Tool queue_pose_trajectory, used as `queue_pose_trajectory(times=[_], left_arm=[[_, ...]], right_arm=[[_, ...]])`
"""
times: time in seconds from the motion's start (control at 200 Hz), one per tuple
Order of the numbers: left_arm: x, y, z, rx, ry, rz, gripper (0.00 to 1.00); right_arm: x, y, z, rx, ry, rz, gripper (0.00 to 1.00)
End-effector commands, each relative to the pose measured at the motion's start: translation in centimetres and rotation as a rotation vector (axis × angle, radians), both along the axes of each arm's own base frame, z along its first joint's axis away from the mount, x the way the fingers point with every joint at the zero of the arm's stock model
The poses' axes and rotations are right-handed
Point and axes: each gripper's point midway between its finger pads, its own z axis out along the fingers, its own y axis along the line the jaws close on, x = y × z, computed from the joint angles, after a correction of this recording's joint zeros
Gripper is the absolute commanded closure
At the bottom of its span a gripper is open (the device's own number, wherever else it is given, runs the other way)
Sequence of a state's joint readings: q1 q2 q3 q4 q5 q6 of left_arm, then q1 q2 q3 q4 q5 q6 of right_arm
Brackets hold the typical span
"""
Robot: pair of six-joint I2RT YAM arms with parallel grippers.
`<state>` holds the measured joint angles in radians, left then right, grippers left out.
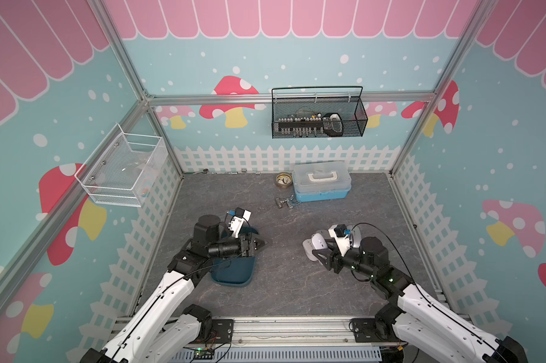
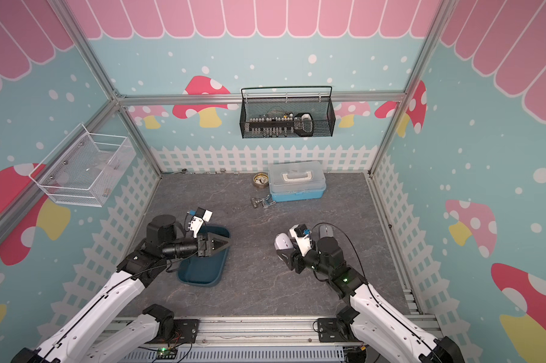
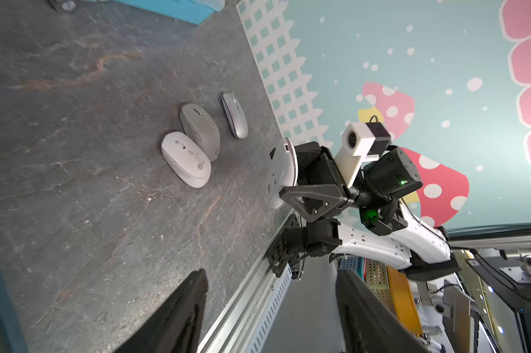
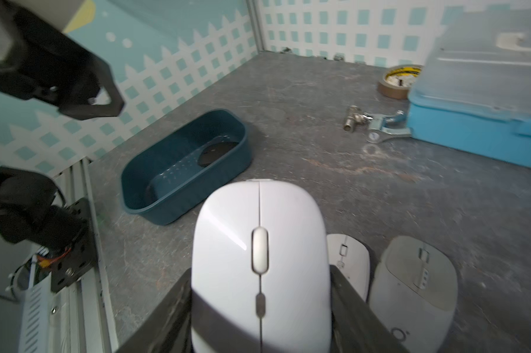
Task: Put the mouse in the storage box
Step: Pick up the mouse from the center of the board.
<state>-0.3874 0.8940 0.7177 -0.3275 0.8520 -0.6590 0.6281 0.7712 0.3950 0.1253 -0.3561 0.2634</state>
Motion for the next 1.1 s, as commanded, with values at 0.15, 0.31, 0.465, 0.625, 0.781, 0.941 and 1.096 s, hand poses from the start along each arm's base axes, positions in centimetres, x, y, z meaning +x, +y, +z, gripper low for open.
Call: queue_pose_trajectory(times=[0.15, 0.31, 0.465, 0.625, 0.781, 0.941, 1.096], left_arm=[[-2.9, -5.0, 2.1, 0.007, -0.042, -0.174, 0.27], [-4.3, -7.6, 1.5, 0.04, -0.034, -0.232, 0.27], [-4.0, -8.9, 0.2, 0.077, -0.009, -0.235, 0.27], [-3.7, -10.1, -0.6, 0.107, 0.004, -0.241, 0.3], [-3.4, -11.2, -1.5, 0.134, 0.021, -0.251, 0.38], [-3.7, -12.0, -2.5, 0.161, 0.033, -0.268, 0.48], [-3.7, -12.3, -3.1, 0.176, 0.039, -0.266, 0.54]], right_arm=[[-3.3, 3.3, 2.3, 0.001, -0.244, 0.202, 0.78], [-4.1, 4.0, 2.3, -0.019, -0.292, 0.24, 0.78], [-4.4, 4.3, 1.6, -0.053, -0.296, 0.258, 0.76], [-4.9, 4.7, 0.9, -0.082, -0.303, 0.284, 0.73], [-5.2, 4.8, 0.7, -0.097, -0.317, 0.294, 0.73], [-5.3, 4.8, 0.8, -0.111, -0.333, 0.298, 0.73], [-5.1, 4.7, 0.7, -0.118, -0.336, 0.288, 0.73]])
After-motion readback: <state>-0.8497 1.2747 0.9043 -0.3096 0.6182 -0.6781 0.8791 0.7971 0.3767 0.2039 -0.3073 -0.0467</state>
